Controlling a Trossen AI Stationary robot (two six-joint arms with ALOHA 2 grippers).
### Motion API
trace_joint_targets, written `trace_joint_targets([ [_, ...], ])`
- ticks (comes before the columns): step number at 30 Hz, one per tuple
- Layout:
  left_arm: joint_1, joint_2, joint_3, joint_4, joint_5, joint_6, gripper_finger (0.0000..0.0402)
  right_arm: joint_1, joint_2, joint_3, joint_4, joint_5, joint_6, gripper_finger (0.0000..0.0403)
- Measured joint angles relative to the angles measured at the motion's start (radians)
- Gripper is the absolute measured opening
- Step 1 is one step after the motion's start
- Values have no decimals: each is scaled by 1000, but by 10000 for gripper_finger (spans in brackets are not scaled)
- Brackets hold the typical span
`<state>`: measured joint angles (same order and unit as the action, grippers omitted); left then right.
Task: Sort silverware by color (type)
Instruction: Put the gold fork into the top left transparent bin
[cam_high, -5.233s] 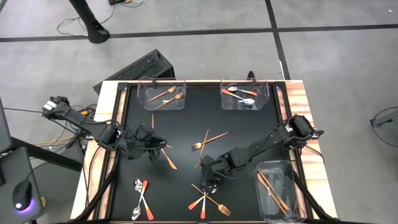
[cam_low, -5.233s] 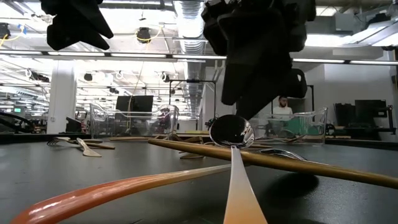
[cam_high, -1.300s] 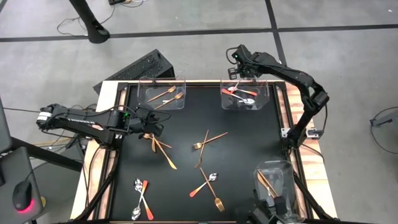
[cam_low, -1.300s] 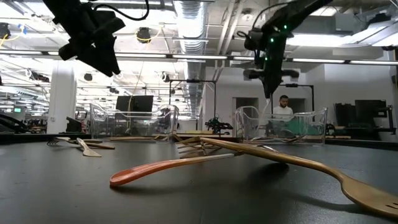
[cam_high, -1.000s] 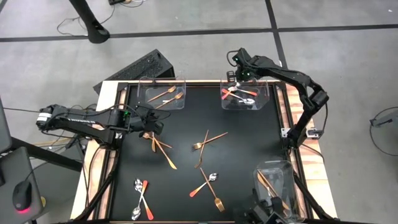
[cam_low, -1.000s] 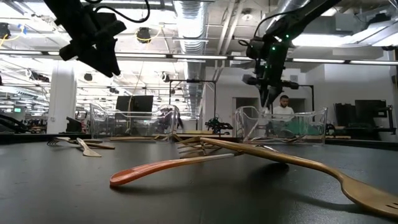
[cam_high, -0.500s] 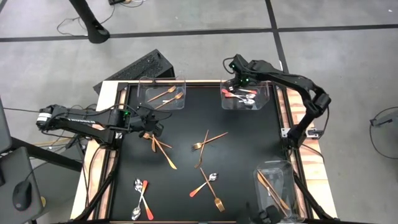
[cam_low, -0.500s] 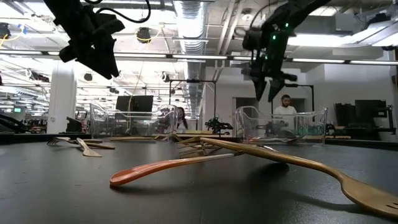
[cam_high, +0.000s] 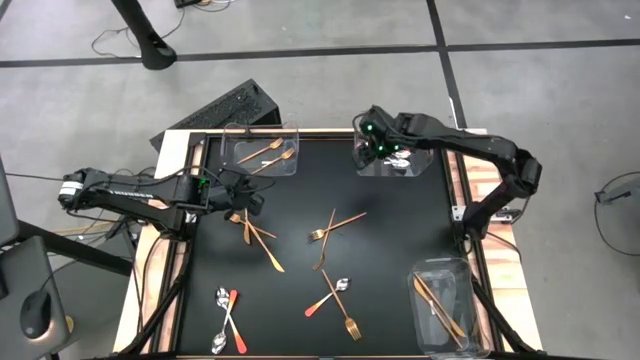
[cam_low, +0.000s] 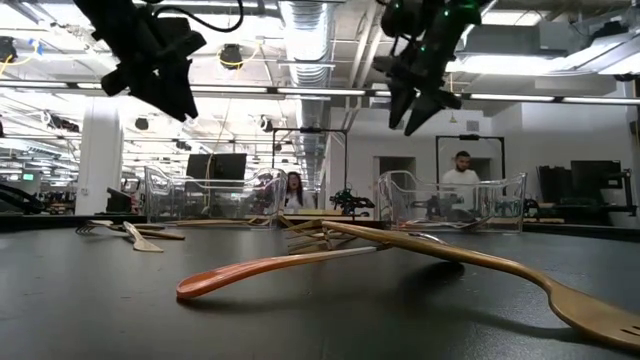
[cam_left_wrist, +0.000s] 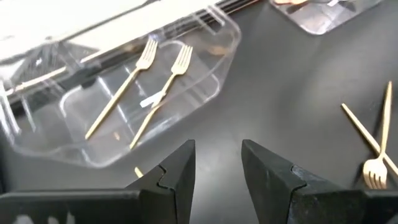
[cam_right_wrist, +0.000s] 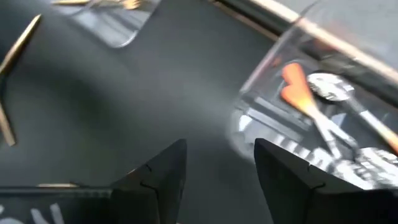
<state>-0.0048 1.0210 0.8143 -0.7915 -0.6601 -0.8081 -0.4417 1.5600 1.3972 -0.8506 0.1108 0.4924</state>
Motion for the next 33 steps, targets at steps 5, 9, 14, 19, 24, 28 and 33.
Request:
trace_joint_targets([
  [5, 0, 0, 0, 62, 22, 119, 118, 91, 0, 0, 27, 1, 35, 208],
  [9, 0, 0, 0, 99, 52, 194, 118, 154, 0, 0, 82, 1, 56, 208],
  [14, 0, 0, 0, 147, 54, 282, 118, 212, 22, 1, 127, 2, 210, 207],
  [19, 0, 0, 0, 170, 88, 333, 118, 263, 91, 0, 128, -27, 333, 207],
  [24, 0, 0, -1, 162, 148, 334, 118, 336, 158, 0, 130, -106, 391, 207],
  [28, 0, 0, -1, 143, 182, 344, 118, 401, 180, 0, 124, -120, 438, 207],
  [33, 0, 0, -1, 146, 211, 422, 118, 474, 180, 0, 117, -117, 510, 207],
])
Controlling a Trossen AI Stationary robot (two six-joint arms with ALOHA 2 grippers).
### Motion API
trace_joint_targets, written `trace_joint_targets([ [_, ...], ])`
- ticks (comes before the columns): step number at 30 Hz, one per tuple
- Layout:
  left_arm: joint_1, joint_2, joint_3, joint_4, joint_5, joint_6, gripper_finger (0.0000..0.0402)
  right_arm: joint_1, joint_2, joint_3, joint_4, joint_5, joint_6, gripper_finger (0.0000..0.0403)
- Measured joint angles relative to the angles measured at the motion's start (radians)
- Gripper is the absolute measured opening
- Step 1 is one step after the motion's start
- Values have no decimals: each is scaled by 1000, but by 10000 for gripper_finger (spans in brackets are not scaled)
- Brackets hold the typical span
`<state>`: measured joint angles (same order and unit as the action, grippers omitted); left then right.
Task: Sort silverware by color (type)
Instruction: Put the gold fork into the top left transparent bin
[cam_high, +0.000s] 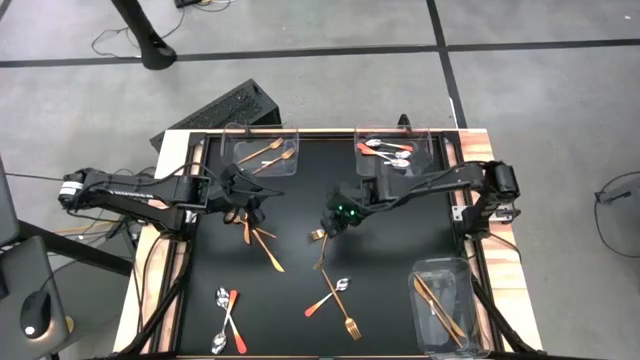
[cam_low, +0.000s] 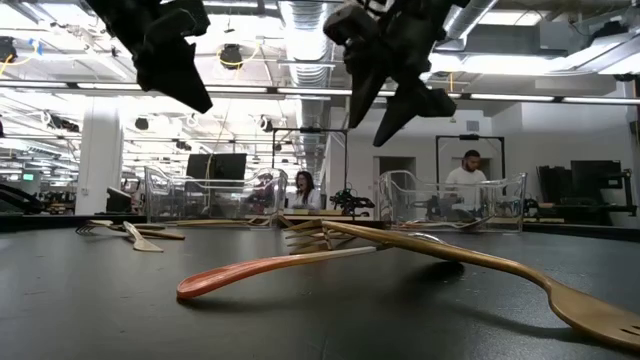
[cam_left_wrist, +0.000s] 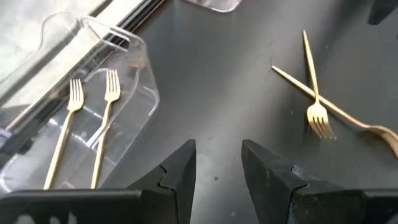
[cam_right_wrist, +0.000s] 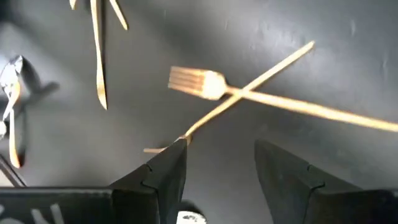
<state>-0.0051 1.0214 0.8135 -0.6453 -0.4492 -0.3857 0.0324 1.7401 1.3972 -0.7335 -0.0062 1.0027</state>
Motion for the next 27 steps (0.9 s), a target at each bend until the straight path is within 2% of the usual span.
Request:
trace_joint_targets([
  [7, 0, 0, 0, 11, 37, 109, 118, 99, 0, 0, -39, 5, 137, 207],
  [15, 0, 0, 0, 9, 74, 116, 118, 226, 0, 0, -44, 5, 289, 207],
  [20, -2, 0, 0, 6, 82, 116, 118, 288, 49, -2, -29, -4, 358, 207],
  [27, -23, 0, 0, -9, 87, 105, 118, 351, 133, -1, 147, -56, 400, 207],
])
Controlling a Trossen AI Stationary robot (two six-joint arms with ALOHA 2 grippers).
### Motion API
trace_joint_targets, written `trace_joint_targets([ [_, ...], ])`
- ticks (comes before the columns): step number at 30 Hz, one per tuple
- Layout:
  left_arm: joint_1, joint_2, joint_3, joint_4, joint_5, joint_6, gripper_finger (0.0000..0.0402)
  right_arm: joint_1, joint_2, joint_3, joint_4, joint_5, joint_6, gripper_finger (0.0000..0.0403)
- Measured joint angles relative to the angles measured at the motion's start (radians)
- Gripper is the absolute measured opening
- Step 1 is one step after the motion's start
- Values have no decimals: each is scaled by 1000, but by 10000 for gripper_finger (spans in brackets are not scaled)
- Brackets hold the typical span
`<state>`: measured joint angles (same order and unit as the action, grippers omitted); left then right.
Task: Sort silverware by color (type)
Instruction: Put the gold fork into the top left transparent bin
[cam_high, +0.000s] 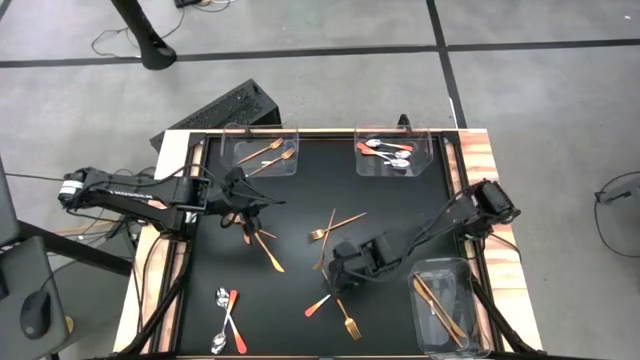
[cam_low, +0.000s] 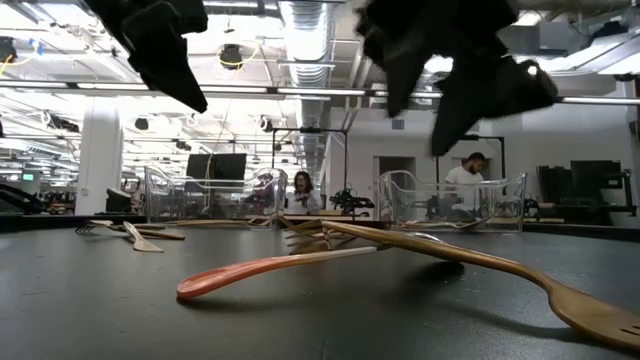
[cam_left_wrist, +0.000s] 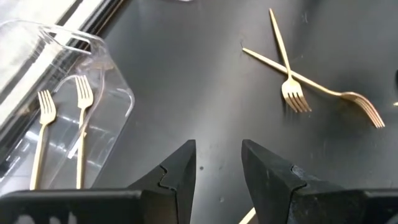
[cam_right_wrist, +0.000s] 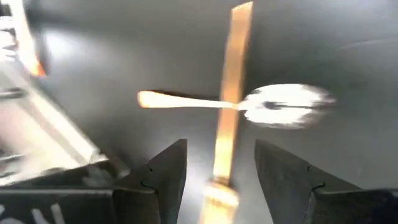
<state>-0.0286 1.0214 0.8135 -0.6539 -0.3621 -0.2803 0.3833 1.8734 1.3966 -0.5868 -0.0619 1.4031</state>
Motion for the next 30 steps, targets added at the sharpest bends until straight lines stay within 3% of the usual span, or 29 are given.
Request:
trace_joint_targets([
  [5, -4, 0, 0, -8, -1, -1, 118, 8, 46, 1, 54, -6, 118, 207],
  [12, -4, 0, 1, -18, 0, -15, 118, 5, 87, 7, 70, -44, 162, 199],
  [22, -4, 0, 1, -28, -9, -30, 118, -11, 114, 8, 72, -122, 24, 158],
  [30, -4, 0, 1, -29, -13, -39, 118, -28, 114, 5, 65, -145, -101, 152],
])
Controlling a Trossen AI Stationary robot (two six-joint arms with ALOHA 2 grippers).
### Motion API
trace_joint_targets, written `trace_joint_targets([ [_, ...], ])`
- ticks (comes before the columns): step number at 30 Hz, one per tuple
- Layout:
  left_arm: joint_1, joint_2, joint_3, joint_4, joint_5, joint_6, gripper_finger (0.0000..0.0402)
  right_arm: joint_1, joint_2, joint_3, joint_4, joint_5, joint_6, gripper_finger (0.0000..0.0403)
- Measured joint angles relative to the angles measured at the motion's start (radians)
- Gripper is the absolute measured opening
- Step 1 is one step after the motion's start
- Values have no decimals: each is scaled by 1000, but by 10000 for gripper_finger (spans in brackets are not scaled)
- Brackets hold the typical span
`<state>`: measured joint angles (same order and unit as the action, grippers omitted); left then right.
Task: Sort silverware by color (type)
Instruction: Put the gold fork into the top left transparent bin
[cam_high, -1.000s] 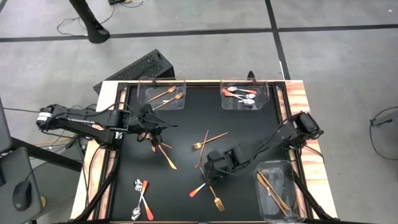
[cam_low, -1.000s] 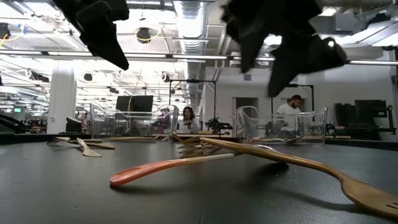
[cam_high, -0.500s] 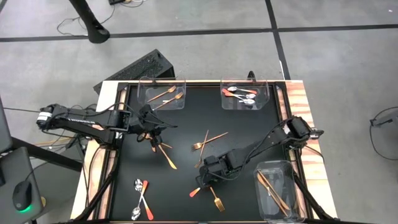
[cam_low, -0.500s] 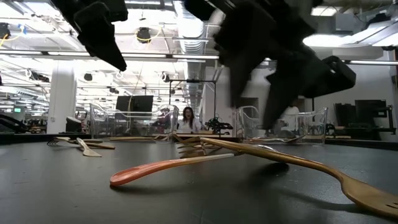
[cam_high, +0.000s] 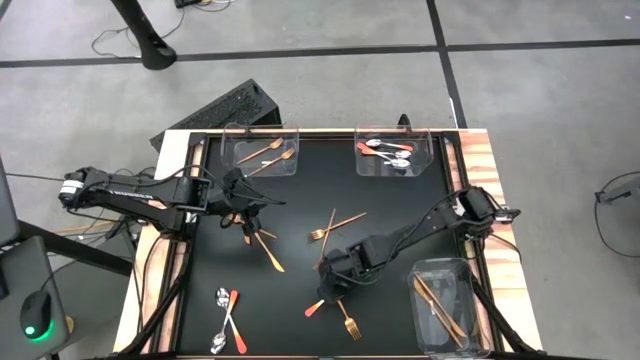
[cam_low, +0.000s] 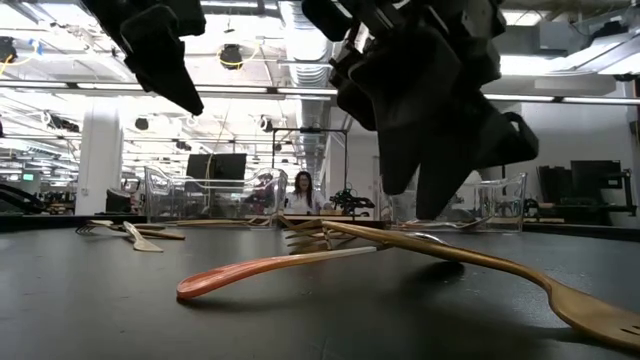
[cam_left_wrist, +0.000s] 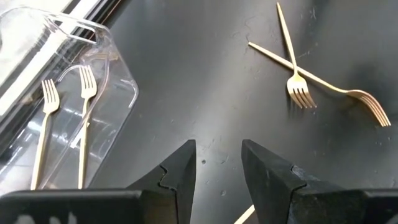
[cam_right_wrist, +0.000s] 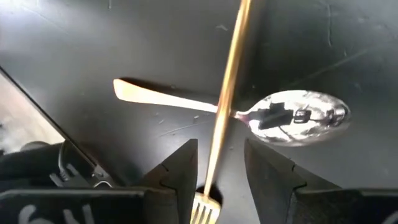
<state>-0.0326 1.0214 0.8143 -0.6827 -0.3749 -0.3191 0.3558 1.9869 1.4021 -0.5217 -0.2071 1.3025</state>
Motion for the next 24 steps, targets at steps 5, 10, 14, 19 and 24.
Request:
trace_joint_targets([
  [5, 0, 0, 0, -15, -1, 0, 118, -4, 28, 1, 13, -16, -52, 152],
  [10, 0, 0, 0, -70, 5, -35, 118, -2, 77, 4, 71, -82, -69, 152],
  [14, 0, 0, 0, -119, 12, -68, 118, -4, 94, 2, 116, -92, -76, 143],
  [19, 0, 0, 0, -125, 13, -85, 118, -18, 92, 1, 90, -100, -109, 92],
  [24, -1, 0, 0, -125, 13, -97, 118, -41, 92, 1, 84, -135, -136, 20],
])
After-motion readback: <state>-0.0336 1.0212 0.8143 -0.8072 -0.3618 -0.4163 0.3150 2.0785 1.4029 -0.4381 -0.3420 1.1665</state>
